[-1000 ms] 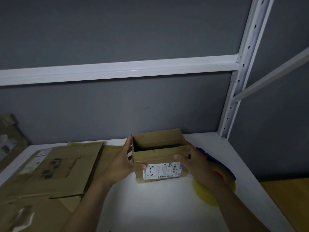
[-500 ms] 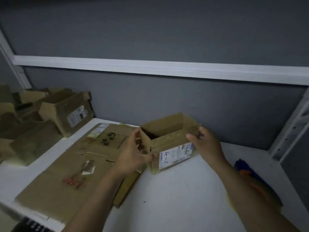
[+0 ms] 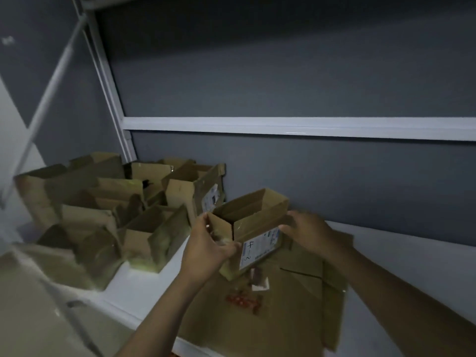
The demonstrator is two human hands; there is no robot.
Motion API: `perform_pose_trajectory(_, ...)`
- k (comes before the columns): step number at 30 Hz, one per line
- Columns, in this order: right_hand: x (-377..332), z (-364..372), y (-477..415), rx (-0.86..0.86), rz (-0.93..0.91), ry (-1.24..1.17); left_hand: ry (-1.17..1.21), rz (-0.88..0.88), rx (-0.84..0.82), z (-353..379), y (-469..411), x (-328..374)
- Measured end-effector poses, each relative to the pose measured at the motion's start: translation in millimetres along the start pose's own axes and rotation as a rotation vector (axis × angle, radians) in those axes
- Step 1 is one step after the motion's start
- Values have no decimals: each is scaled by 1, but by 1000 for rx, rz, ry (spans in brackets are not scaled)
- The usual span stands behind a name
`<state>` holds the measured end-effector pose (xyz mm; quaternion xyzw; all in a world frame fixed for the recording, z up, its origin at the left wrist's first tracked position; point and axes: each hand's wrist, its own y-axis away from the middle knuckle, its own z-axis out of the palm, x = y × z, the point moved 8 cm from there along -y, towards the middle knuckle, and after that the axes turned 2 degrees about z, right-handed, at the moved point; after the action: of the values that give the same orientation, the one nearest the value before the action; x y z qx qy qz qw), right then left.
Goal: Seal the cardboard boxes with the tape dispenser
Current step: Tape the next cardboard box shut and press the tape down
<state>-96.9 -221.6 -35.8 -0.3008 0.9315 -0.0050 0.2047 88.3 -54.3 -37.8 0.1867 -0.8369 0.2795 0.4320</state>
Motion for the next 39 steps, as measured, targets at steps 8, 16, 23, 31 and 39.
perform_pose_trajectory(8, -74, 56, -38, -219, -90, 262, -111, -5, 100, -50, -70, -64)
perform_pose_trajectory(16, -107, 91, -91, -290, -191, 160, -191, -49, 108, -25, -121, -99)
perform_pose_trajectory(23, -110, 113, -139, -370, -200, 172, -565, 93, 158, -22, -156, -96)
perform_pose_trajectory(31, -117, 118, -177, -310, -221, 200, -688, 137, 103, 4, -187, -90)
perform_pose_trajectory(39, -102, 126, -172, -360, -138, 288, -734, 177, 108, -5, -190, -101)
